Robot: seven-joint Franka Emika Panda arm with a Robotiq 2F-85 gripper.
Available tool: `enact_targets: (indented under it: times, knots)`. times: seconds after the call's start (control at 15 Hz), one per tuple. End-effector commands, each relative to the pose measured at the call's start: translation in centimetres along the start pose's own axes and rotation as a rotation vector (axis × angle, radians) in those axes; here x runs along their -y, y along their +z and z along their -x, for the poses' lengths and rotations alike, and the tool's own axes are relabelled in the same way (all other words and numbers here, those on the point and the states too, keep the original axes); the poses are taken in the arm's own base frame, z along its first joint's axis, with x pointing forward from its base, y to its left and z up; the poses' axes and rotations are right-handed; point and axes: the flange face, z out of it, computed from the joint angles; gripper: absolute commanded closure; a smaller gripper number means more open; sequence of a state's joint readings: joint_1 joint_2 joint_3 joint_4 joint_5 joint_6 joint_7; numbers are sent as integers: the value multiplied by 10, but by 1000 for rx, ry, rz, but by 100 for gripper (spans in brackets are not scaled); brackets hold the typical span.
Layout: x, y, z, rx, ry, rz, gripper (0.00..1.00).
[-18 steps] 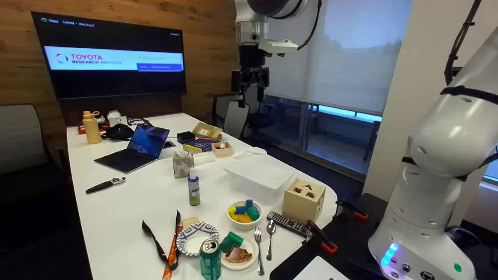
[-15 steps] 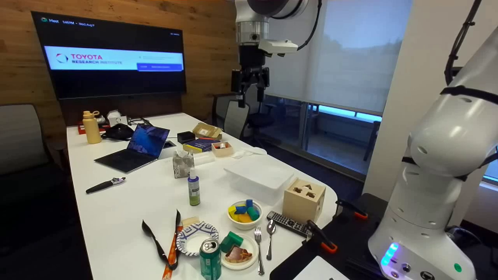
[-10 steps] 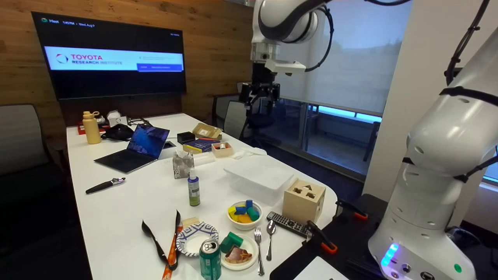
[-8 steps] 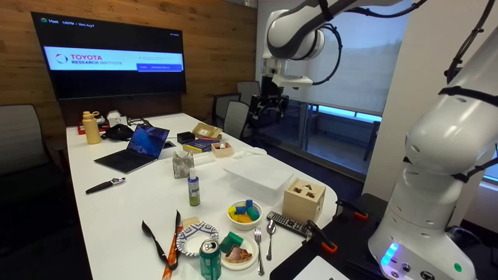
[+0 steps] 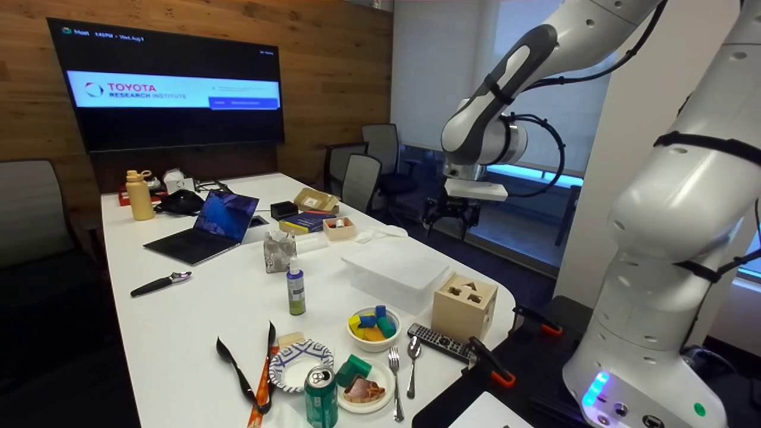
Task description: Slide the lid on the wooden toy box to the right.
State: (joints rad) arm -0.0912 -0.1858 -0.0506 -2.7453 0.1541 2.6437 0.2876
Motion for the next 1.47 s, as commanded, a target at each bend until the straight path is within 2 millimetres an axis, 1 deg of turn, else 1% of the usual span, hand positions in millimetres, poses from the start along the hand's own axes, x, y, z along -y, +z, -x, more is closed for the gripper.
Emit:
enact_targets:
  times: [0.0,0.07,0.27,0.47,0.6,0.67,0.73,0.93,1.07,1.4]
  knots:
    - [-28,39,9,0,205,-6,0]
    - [-32,52,2,7,261,-2,0]
    - [-51,80,6,9,425,5,0]
    - [-66,100,10,14,590,15,0]
    - [-74,107,12,23,675,13,0]
    - [-76,109,14,25,709,11,4]
    - [-78,110,14,24,733,8,1]
    - [-83,114,16,32,786,9,0]
    - [-83,119,13,38,803,9,0]
    - [-84,133,-4,43,821,15,0]
